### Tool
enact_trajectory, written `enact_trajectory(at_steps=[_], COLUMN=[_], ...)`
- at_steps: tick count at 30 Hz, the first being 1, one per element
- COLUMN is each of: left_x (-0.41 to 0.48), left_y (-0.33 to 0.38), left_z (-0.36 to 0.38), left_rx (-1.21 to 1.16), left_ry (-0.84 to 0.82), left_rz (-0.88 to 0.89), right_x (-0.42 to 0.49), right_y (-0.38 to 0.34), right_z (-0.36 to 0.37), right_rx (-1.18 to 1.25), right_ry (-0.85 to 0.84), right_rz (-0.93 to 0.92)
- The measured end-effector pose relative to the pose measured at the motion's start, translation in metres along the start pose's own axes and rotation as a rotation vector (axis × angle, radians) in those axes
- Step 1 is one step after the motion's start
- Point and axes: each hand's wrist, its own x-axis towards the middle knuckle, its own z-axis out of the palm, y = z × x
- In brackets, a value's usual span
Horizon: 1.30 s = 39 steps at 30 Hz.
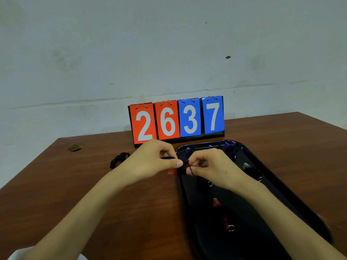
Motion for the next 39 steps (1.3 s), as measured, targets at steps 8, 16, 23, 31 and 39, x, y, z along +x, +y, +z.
enact_trajectory(at_steps=[8, 16, 23, 31, 39], left_x=[-0.001, -0.002, -0.003, -0.006, -0.009], left_y=[-0.004, 0.001, 0.015, 0.012, 0.018], left_z=[-0.013, -0.001, 0.025, 0.045, 0.024], left_rx=[-0.372, -0.730, -0.703, 0.029, 0.327], left_ry=[-0.109, -0.252, -0.133, 0.060, 0.230], left_rz=[-0.051, -0.175, -0.257, -0.050, 0.069], right_x=[-0.003, -0.005, -0.002, 0.001, -0.002], right_y=[-0.008, -0.014, -0.009, 0.001, 0.002], right_z=[-0.004, -0.010, -0.012, -0.002, 0.007], right_rx=[0.262, 0.481, 0.603, 0.267, -0.050], right_ry=[-0.114, -0.089, 0.119, 0.341, 0.334], right_rz=[-0.082, -0.079, 0.056, 0.144, 0.130])
